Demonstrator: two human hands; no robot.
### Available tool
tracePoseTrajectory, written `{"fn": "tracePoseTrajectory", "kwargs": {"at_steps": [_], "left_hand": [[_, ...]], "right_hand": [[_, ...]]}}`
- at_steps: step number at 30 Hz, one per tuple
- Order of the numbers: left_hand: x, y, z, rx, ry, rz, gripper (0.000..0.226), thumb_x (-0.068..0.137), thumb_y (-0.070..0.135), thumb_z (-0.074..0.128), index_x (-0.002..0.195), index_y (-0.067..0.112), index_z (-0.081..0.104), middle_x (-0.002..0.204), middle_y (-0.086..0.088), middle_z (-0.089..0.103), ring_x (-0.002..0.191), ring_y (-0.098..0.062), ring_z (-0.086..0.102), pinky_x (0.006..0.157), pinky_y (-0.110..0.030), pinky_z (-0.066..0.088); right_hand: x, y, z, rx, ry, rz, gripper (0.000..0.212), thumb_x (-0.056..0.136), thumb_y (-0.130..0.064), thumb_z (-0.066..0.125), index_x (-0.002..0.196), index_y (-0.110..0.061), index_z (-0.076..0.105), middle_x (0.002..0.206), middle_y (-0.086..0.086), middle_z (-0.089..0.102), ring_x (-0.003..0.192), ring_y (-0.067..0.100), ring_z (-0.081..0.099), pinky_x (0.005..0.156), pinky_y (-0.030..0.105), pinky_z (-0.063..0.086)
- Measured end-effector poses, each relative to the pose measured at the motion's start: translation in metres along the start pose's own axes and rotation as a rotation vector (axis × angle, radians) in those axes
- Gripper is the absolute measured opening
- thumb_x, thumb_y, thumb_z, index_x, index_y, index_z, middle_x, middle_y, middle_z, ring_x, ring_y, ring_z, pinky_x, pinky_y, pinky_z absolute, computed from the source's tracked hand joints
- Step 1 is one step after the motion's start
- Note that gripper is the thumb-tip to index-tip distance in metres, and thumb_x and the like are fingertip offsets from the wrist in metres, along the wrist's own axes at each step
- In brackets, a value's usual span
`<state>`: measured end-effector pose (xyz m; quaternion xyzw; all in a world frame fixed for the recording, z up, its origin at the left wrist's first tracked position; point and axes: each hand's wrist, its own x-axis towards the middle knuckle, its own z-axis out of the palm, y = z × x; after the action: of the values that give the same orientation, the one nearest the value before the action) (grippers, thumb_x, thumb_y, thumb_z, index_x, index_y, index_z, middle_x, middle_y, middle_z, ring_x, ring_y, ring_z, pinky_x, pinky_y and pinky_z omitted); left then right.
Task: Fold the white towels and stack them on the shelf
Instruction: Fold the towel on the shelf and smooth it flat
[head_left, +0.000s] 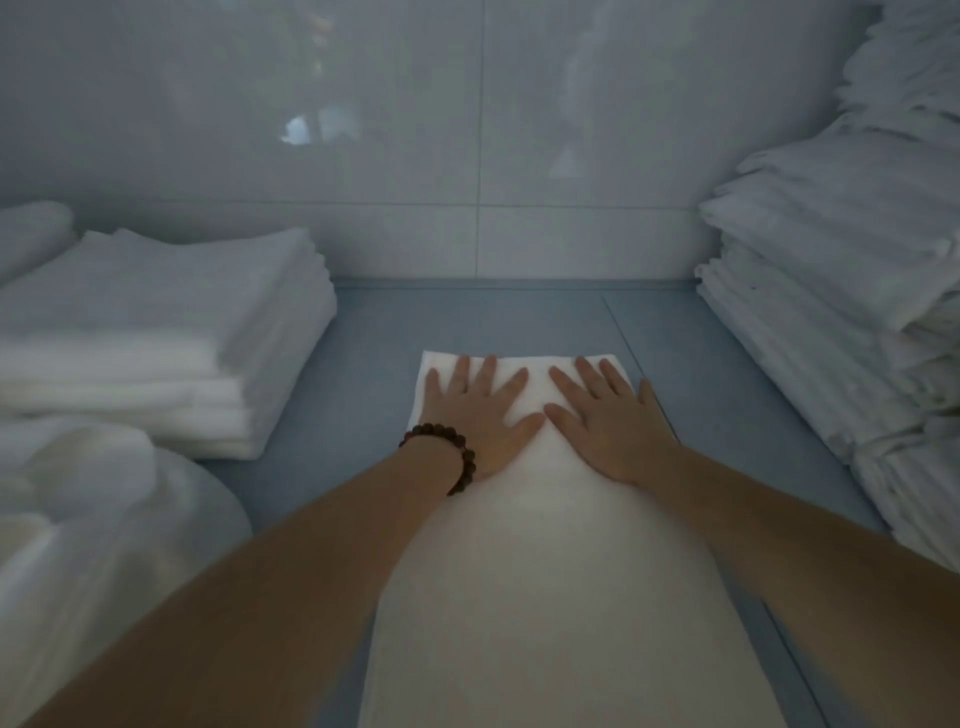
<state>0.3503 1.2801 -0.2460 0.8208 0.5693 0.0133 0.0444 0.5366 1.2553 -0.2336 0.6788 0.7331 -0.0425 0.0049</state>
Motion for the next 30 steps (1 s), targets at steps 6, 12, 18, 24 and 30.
{"fn": "tracePoseTrajectory", "kwargs": {"at_steps": [6,12,18,24,30], "left_hand": [[0.028,-0.002,-0.022,0.114,0.026,-0.014,0.054,0.097,0.048,0.01,0.149,0.033,0.003,0.159,-0.001,-0.001,0.145,-0.028,-0.005,0.113,-0.053,-0.006],[-0.058,0.022,-0.007,0.026,-0.007,0.133,0.06,0.092,0.054,0.007,0.148,0.034,-0.002,0.159,0.0,-0.004,0.145,-0.025,-0.005,0.114,-0.051,-0.002],[-0.114,0.001,-0.041,0.146,-0.131,-0.058,0.055,0.1,0.041,0.014,0.15,0.025,-0.003,0.159,-0.005,-0.006,0.145,-0.027,-0.005,0.116,-0.046,0.001],[-0.195,0.05,-0.02,-0.124,-0.177,0.176,0.062,0.091,0.062,0.009,0.146,0.04,-0.01,0.158,0.0,-0.013,0.144,-0.024,-0.013,0.114,-0.042,-0.008],[-0.17,0.03,0.006,-0.035,-0.01,0.176,0.067,0.081,0.074,-0.006,0.141,0.048,-0.017,0.157,0.004,-0.013,0.144,-0.019,-0.015,0.115,-0.041,-0.012]], "right_hand": [[0.025,-0.004,-0.018,-0.162,0.013,0.02,0.059,0.094,-0.058,0.003,0.148,-0.036,0.0,0.16,-0.003,-0.003,0.147,0.023,-0.005,0.113,0.061,-0.007],[-0.062,-0.02,-0.011,-0.079,0.025,-0.091,0.053,0.099,-0.044,0.01,0.15,-0.031,0.003,0.16,-0.004,-0.002,0.146,0.017,-0.009,0.116,0.055,-0.005],[-0.15,-0.022,-0.029,-0.045,-0.066,0.036,0.055,0.099,-0.046,0.013,0.15,-0.027,0.003,0.16,-0.002,-0.005,0.146,0.019,-0.012,0.116,0.056,-0.004],[-0.208,-0.05,-0.011,0.022,-0.148,-0.044,0.055,0.096,-0.054,0.01,0.147,-0.041,-0.007,0.158,-0.005,-0.016,0.145,0.023,-0.018,0.114,0.057,-0.009],[-0.178,-0.044,0.008,0.011,-0.052,-0.031,0.059,0.091,-0.063,0.006,0.145,-0.044,-0.009,0.158,-0.009,-0.015,0.145,0.022,-0.017,0.114,0.056,-0.01]]}}
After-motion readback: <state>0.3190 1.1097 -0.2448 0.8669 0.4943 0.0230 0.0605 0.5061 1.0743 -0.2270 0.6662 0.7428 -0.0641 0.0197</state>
